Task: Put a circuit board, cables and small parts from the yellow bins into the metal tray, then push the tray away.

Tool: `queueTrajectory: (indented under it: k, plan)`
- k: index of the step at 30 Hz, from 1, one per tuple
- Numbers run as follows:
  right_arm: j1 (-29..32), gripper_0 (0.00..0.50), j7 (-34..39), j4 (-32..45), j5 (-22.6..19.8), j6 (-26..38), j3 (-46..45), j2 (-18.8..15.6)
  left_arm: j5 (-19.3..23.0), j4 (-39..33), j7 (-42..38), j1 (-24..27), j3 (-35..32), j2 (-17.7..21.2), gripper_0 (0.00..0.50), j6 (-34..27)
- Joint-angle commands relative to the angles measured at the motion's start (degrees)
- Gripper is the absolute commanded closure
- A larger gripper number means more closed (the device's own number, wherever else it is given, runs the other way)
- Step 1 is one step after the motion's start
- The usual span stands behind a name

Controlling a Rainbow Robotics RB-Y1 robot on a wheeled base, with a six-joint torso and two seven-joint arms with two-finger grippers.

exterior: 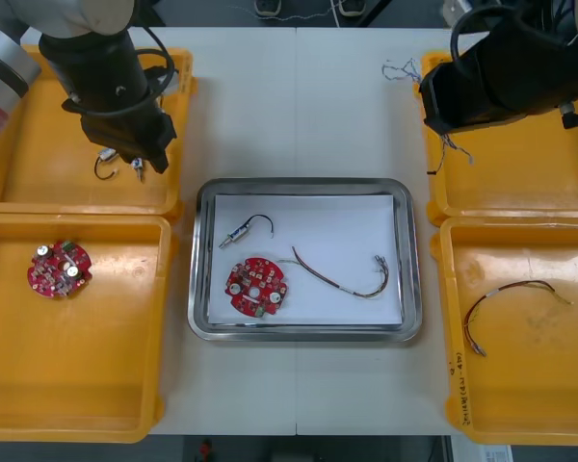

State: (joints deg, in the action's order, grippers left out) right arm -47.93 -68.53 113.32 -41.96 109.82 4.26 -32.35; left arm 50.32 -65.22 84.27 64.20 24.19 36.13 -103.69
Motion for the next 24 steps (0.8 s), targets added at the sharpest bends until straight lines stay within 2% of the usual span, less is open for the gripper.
queueTrajectory:
  k: [1, 7, 14, 20, 24]
  plan:
    - [1.6, 0.500, -9.3, 4.5, -1.1, 0.2, 4.0, -2.7, -1.5, 3.1, 9.6, 4.3, -2.5, 2.6, 0.000, 0.5]
    - [1.9, 0.500, -20.9, 5.7, -1.5, 0.2, 9.6, -3.3, -4.0, 7.8, 15.6, 5.3, -2.5, 2.8, 0.000, 3.3]
    - [1.8, 0.500, -29.2, 5.3, -0.2, 0.2, 14.2, -3.3, -6.6, 10.8, 22.0, 5.6, -2.5, 2.8, 0.000, 6.7]
    - [1.9, 0.500, -38.6, 3.7, 4.1, -3.2, 19.2, -1.5, -7.2, 15.1, 27.4, 5.7, -2.5, 2.7, 0.000, 11.2]
    - [1.9, 0.500, -43.1, 1.2, 5.2, -6.5, 20.3, -0.3, -7.9, 17.0, 30.7, 5.8, -2.5, 2.7, 0.000, 13.4]
